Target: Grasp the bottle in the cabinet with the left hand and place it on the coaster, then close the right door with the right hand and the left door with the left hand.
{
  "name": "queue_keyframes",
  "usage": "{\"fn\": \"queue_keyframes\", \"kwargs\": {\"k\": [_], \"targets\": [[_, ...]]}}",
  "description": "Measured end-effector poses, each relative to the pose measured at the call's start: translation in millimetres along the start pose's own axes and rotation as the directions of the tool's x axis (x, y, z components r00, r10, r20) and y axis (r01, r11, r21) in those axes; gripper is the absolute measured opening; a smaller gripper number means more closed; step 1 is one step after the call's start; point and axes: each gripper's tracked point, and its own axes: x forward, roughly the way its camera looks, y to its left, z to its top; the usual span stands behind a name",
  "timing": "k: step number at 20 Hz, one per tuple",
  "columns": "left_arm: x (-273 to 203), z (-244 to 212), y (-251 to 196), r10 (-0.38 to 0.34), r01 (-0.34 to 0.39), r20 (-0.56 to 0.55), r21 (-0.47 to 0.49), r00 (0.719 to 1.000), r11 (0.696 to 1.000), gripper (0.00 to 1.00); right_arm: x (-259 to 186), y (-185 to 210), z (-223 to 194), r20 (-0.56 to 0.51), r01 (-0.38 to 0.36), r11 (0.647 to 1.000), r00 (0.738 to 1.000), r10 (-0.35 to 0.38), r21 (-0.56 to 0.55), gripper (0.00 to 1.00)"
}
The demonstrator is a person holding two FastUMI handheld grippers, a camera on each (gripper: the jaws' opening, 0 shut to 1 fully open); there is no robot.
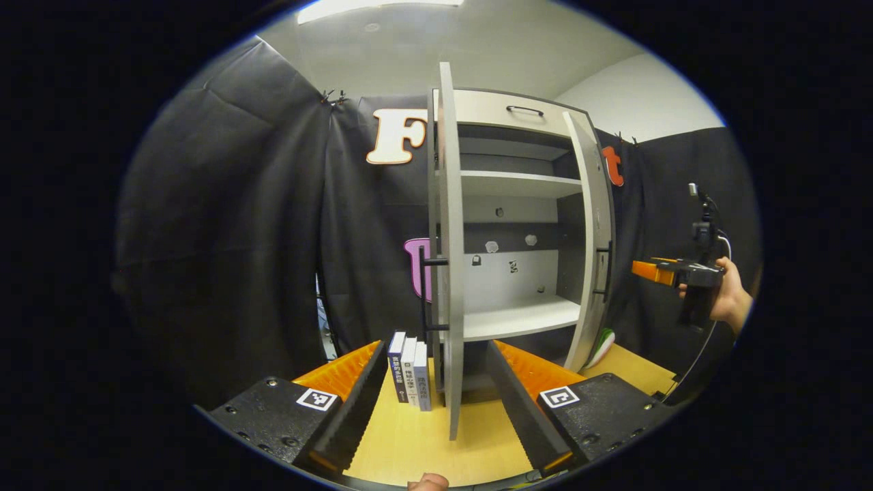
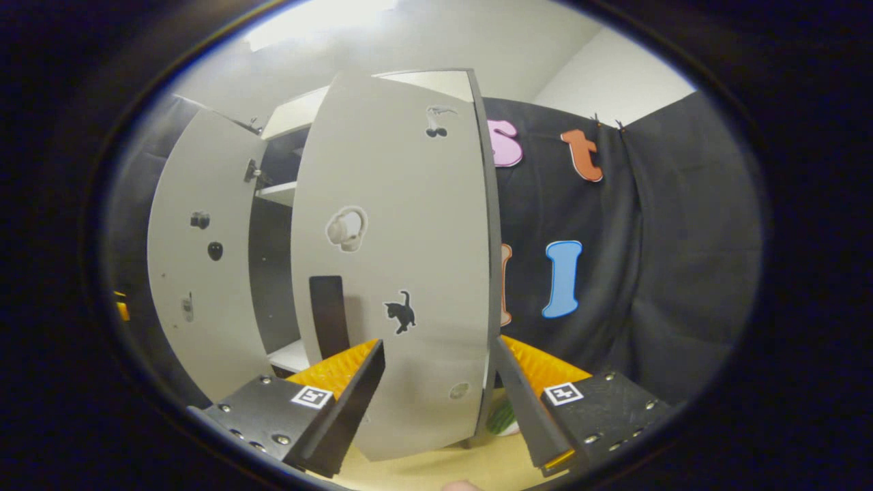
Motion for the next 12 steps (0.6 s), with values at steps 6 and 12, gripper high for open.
{"fn": "queue_keyframes", "kwargs": {"k": [6,12], "targets": [[17,3,39,-0.012,0.012,0.006,-0.031,1.0,0.999,0.94,-55,2,6,0.052,0.021,0.994,0.999,-0.015,-0.109,0.97],[42,-7,69,-0.036,0.032,-0.037,-0.103,0.999,0.994,0.87,-112,-1,-9,0.052,0.02,0.99,0.999,-0.013,-0.139,0.96]]}}
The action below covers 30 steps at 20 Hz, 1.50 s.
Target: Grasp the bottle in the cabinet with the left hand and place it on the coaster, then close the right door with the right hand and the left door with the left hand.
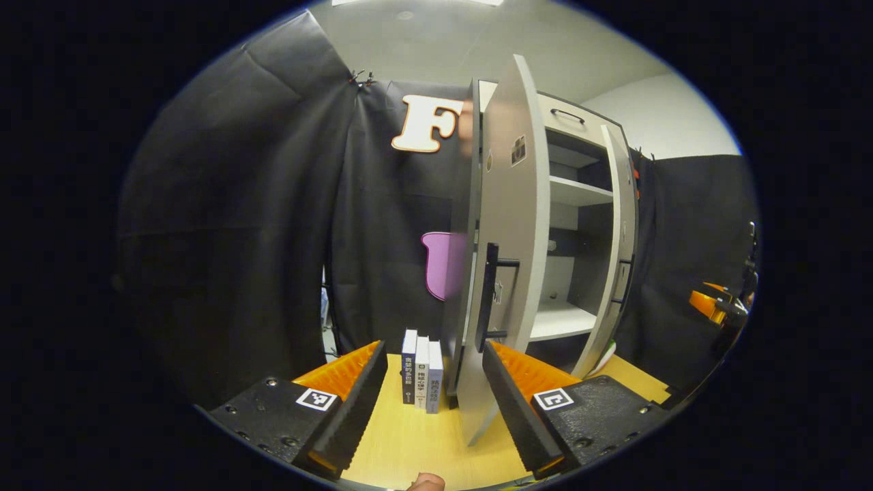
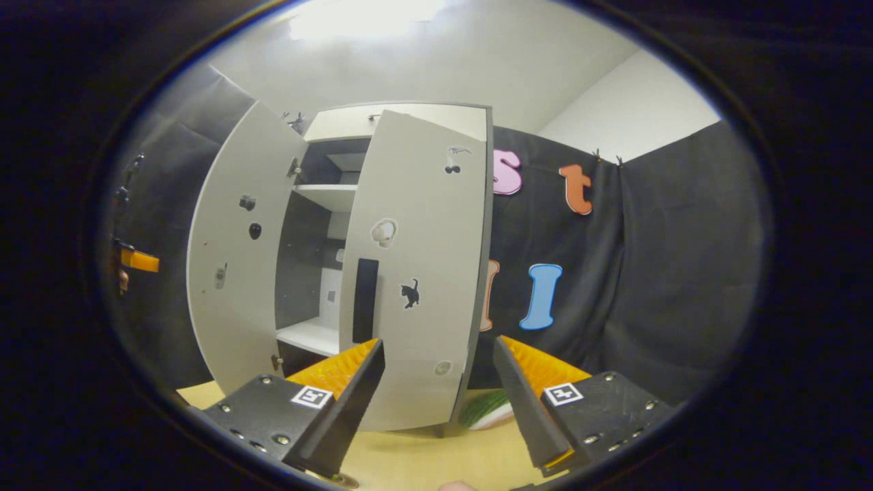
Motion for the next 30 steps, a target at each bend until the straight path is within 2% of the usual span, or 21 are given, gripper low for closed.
{"fn": "queue_keyframes", "kwargs": {"k": [3,6,8,9,10,12,14,15,16,18,20,21,26,30], "targets": [[14,3,25,0.042,-0.041,-0.008,0.036,0.999,0.998,0.9,-21,-5,-10,-0.027,0.016,1.0,1.0,-0.016,0.02,0.96],[29,13,27,0.039,-0.039,0.01,0.061,0.999,0.997,0.93,-34,-7,-11,-0.035,0.037,0.999,0.999,-0.036,0.029,0.97],[44,22,21,0.027,-0.028,0.017,0.057,0.999,0.998,0.93,-35,-4,-9,-0.029,0.021,0.999,0.999,-0.02,0.041,0.97],[50,26,15,0.019,-0.02,0.02,0.052,1.0,0.998,0.88,-39,-4,-10,-0.031,0.019,0.999,0.999,-0.018,0.05,0.97],[56,30,7,0.004,-0.005,0.03,0.045,1.0,0.999,0.93,-51,-8,-14,-0.038,0.025,0.998,0.999,-0.023,0.055,0.96],[69,36,-21,-0.055,0.053,0.045,0.037,0.997,0.998,0.93,-61,-21,-16,-0.048,0.052,0.996,0.998,-0.049,0.067,0.96],[82,41,-22,-0.011,0.006,0.062,0.074,0.998,0.997,0.93,-69,-35,-20,-0.06,0.082,0.994,0.995,-0.077,0.077,0.97],[80,35,-23,-0.006,0.002,0.048,0.08,0.999,0.997,0.85,-74,-41,-20,-0.065,0.092,0.992,0.994,-0.086,0.085,0.97],[81,36,-31,-0.024,0.022,0.052,0.047,0.998,0.999,0.93,-79,-45,-19,-0.066,0.093,0.991,0.994,-0.087,0.094,0.97],[83,29,-46,-0.069,0.07,0.018,-0.051,0.997,0.996,0.92,-85,-57,-18,-0.067,0.1,0.99,0.993,-0.094,0.099,0.97],[85,26,-58,-0.091,0.09,-0.006,-0.099,0.996,0.991,0.86,-91,-69,-16,-0.066,0.119,0.989,0.991,-0.113,0.092,0.97],[86,27,-66,-0.094,0.093,-0.005,-0.1,0.996,0.991,0.92,-93,-73,-16,-0.064,0.128,0.988,0.99,-0.123,0.09,0.97],[93,28,-111,-0.103,0.103,0.024,0.009,0.994,0.995,0.92,-93,-74,-16,-0.065,0.114,0.991,0.992,-0.11,0.073,0.97],[97,26,-129,-0.113,0.113,0.025,0.001,0.993,0.994,0.91,-91,-74,-16,-0.081,0.112,0.992,0.991,-0.107,0.061,0.97]]}}
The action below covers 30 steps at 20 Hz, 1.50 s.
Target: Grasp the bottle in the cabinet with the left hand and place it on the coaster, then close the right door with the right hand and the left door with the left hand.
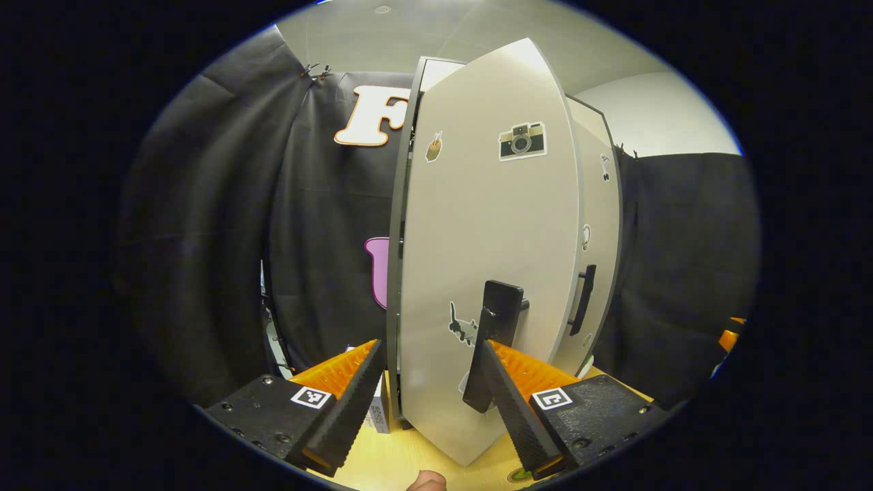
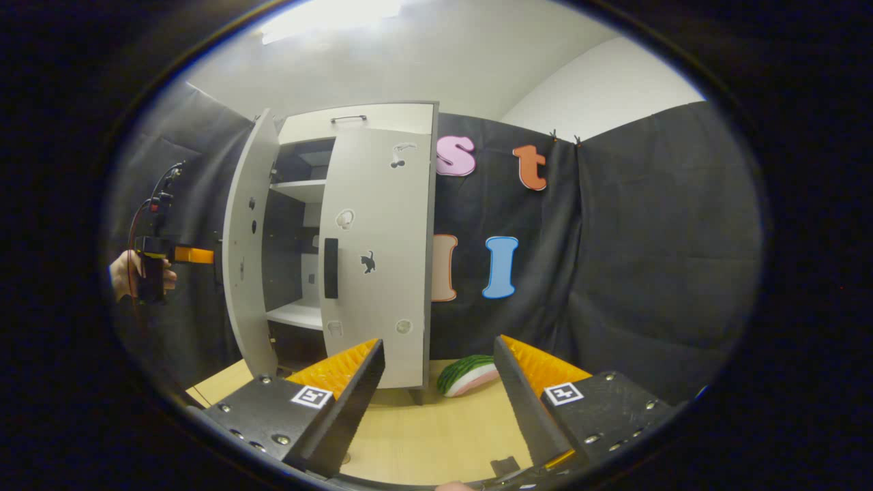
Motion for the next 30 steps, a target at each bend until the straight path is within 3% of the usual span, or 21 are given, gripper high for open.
{"fn": "queue_keyframes", "kwargs": {"k": [6,15,17,19,20,21,23,30], "targets": [[1,2,0,-0.013,0.013,-0.001,-0.059,1.0,0.998,0.92,-1,8,7,0.007,-0.006,1.0,1.0,0.006,0.004,0.97],[18,0,-24,-0.027,0.028,0.018,-0.046,0.999,0.999,0.92,-10,29,18,-0.009,-0.008,0.999,1.0,0.008,0.037,0.97],[27,0,-23,0.014,-0.013,0.039,-0.03,0.999,0.999,0.89,-14,36,22,-0.005,-0.02,0.999,1.0,0.02,0.044,0.97],[29,-12,-25,0.041,-0.041,0.019,-0.013,0.999,0.999,0.94,-17,38,24,0.0,-0.023,0.999,1.0,0.023,0.035,0.97],[27,-17,-30,0.03,-0.03,0.009,-0.016,1.0,0.999,0.95,-19,39,23,-0.002,-0.026,0.999,1.0,0.026,0.033,0.97],[25,-18,-36,0.017,-0.017,0.004,-0.018,1.0,1.0,0.89,-20,40,22,-0.004,-0.03,0.999,1.0,0.03,0.031,0.97],[15,-14,-38,0.015,-0.015,0.012,-0.007,1.0,1.0,0.95,-23,40,21,-0.006,-0.033,0.999,0.999,0.033,0.032,0.97],[-29,-4,-42,0.075,-0.076,0.036,0.035,0.997,0.997,0.95,-24,51,29,0.012,-0.077,0.996,0.997,0.076,0.045,0.97]]}}
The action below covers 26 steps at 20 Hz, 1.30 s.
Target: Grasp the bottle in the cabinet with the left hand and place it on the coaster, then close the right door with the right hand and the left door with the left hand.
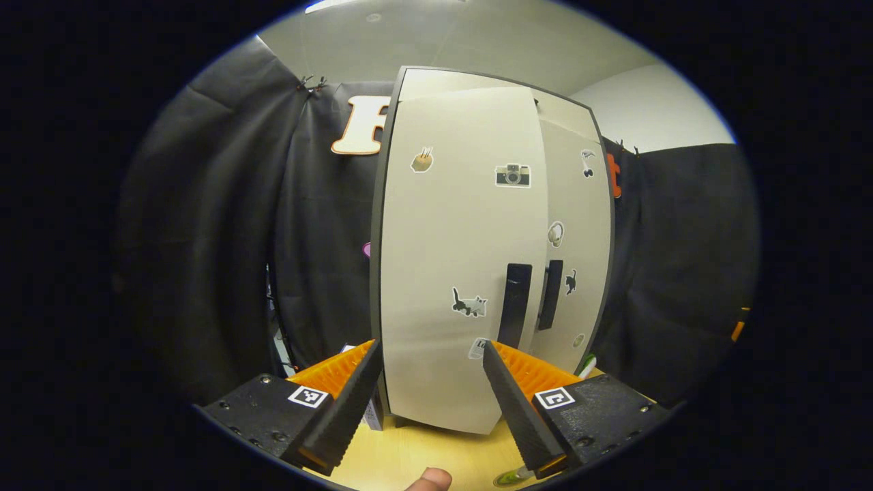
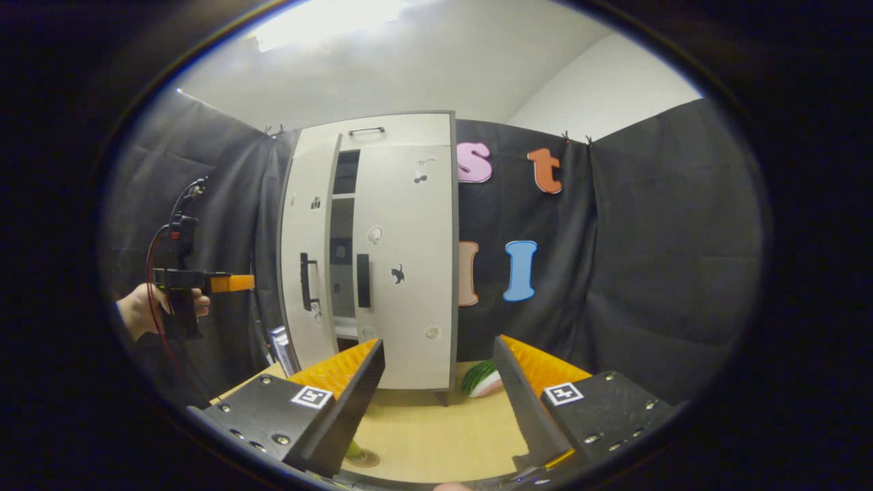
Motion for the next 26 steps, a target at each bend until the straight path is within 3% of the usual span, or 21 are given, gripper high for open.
{"fn": "queue_keyframes", "kwargs": {"k": [4,5,6,10,16,22,26], "targets": [[-29,9,4,0.055,-0.055,0.024,0.02,0.998,0.998,0.94,2,16,9,0.014,-0.047,0.999,0.999,0.047,0.023,0.97],[-36,11,3,0.064,-0.064,0.027,0.018,0.998,0.998,0.89,4,20,12,0.018,-0.059,0.998,0.998,0.059,0.02,0.97],[-44,10,2,0.075,-0.075,0.028,0.016,0.997,0.997,0.94,6,24,15,0.023,-0.07,0.997,0.997,0.069,0.016,0.97],[-68,13,2,0.106,-0.106,0.033,0.015,0.994,0.994,0.95,11,44,23,0.036,-0.121,0.992,0.992,0.12,0.022,0.97],[-79,24,9,0.175,-0.177,0.058,0.038,0.983,0.983,0.94,33,60,37,0.051,-0.118,0.993,0.992,0.118,0.008,0.97],[-64,16,-1,0.144,-0.145,0.05,0.022,0.988,0.989,0.95,60,80,40,0.085,-0.134,0.991,0.987,0.135,-0.018,0.97],[-48,17,-11,0.104,-0.104,0.059,-0.005,0.993,0.995,0.94,72,85,43,0.089,-0.106,0.994,0.99,0.108,-0.017,0.97]]}}
